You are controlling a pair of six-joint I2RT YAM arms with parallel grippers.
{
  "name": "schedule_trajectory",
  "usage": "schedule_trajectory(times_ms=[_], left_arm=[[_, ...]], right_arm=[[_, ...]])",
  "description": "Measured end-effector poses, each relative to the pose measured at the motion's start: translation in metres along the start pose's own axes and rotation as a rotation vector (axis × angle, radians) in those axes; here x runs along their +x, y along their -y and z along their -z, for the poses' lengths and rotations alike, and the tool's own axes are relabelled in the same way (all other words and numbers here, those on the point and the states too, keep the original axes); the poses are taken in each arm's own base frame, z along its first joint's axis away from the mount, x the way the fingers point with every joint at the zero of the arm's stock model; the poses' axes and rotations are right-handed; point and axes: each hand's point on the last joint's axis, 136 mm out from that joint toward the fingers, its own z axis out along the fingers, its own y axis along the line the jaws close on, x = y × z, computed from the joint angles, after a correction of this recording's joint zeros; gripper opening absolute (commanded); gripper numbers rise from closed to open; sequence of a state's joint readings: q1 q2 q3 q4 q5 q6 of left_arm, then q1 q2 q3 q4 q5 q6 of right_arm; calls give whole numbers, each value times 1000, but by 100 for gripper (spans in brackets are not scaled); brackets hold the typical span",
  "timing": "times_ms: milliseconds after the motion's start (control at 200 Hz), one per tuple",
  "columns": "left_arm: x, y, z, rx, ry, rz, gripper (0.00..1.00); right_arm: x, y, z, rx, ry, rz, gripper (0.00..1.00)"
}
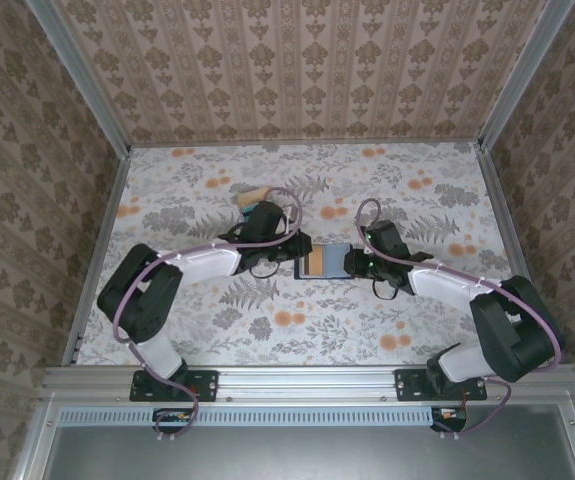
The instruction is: Take the credit cards out of the card holder
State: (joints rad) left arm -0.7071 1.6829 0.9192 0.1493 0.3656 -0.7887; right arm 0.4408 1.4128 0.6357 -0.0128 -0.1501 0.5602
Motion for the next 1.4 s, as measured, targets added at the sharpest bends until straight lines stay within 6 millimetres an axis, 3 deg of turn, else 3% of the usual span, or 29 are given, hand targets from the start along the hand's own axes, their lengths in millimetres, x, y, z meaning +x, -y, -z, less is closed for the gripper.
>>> schedule_trajectory(times_ms=[160,260,530,975,1205,1400], left_arm=[[6,-31,6,-76,-12,26,0],[12,-40,3,-98,-32,37,0],[28,-58,-13,-120,-93,62,0],[33,-52,-18,-101,-111,49,0],[26,-46,-18,-90,-102,33,0],[31,-54,-26,-103,-122,43,0]], right_arm=[[-4,-30,-2,-74,-12,36,16],[-10,-42,-9,-102,-20,39,16],[1,-39,-36,-94,-100,10,16],[2,-37,-52,-80,-132,-15,19],[4,-35,-55,-75,-139,-16,20],[4,-35,-55,-75,-140,-17,20]])
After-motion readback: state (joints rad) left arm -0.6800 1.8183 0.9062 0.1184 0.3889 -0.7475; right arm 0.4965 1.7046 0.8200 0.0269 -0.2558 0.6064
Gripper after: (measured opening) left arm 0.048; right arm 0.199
